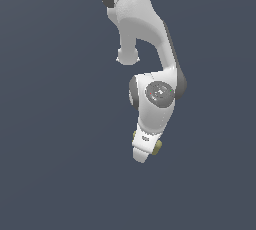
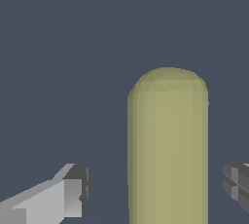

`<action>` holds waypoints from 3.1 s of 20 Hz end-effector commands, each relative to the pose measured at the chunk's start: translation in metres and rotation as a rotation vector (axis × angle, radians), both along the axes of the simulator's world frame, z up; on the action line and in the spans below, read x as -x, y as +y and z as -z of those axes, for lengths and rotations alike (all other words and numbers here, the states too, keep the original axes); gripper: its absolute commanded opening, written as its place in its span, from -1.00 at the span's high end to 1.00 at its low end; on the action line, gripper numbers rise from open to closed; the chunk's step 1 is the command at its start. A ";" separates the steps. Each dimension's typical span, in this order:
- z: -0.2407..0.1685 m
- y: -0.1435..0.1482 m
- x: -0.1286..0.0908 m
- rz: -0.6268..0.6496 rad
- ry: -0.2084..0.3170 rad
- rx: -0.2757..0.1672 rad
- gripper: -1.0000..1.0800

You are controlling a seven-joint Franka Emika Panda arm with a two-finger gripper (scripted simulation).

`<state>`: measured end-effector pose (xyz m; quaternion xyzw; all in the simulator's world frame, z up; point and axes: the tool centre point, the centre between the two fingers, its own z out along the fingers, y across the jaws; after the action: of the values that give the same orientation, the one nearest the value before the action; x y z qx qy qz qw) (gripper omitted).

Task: Pick up the object and move it to a goal position.

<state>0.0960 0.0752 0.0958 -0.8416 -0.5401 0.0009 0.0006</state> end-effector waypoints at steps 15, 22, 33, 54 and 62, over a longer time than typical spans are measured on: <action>0.000 0.000 -0.002 0.000 -0.002 0.000 1.00; -0.010 -0.005 0.002 0.000 -0.002 0.000 1.00; -0.074 -0.034 0.026 0.000 -0.002 0.002 1.00; -0.286 -0.129 0.100 -0.001 -0.002 -0.001 1.00; -0.334 -0.152 0.113 0.000 -0.002 -0.001 1.00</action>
<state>-0.0153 -0.0737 0.4223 -0.8416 -0.5401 -0.0007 -0.0001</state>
